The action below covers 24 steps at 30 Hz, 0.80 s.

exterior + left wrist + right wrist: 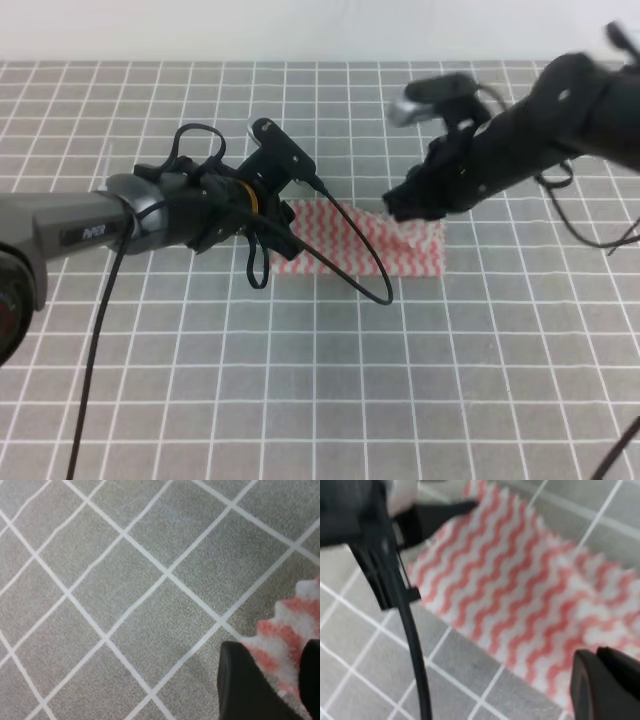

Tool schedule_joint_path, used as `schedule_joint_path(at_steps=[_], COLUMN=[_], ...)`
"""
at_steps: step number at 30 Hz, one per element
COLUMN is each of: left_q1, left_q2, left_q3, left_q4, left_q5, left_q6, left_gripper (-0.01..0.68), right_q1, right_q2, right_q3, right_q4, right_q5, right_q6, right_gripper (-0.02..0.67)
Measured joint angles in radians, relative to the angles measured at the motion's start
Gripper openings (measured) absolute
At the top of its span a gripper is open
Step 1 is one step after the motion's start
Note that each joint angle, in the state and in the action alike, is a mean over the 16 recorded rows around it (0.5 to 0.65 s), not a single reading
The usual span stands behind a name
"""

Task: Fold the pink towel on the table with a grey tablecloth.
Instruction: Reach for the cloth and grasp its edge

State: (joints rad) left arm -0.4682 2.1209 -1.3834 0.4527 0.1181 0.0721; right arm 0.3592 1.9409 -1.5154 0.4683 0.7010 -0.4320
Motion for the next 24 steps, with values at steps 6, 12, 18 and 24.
schedule_joint_path(at_steps=[6, 12, 18, 24], left_q1=[0.000, 0.000, 0.000, 0.000], left_q2=[0.000, 0.000, -0.003, -0.041], left_q3=[-0.001, 0.000, 0.001, 0.002], left_q4=[0.000, 0.000, 0.000, -0.003], left_q5=[0.006, 0.016, 0.027, 0.047], left_q6=[0.000, 0.000, -0.001, -0.005], left_gripper=[0.250, 0.250, 0.249, 0.250], right_q1=[0.028, 0.037, 0.030, 0.008], right_q2=[0.058, 0.093, 0.105, 0.108], right_q3=[0.000, 0.000, -0.002, -0.026], right_q4=[0.023, -0.067, -0.189, -0.267], right_q5=[-0.014, -0.092, -0.170, -0.163], right_q6=[-0.061, -0.038, 0.016, 0.087], right_gripper=[-0.012, -0.015, -0.015, -0.002])
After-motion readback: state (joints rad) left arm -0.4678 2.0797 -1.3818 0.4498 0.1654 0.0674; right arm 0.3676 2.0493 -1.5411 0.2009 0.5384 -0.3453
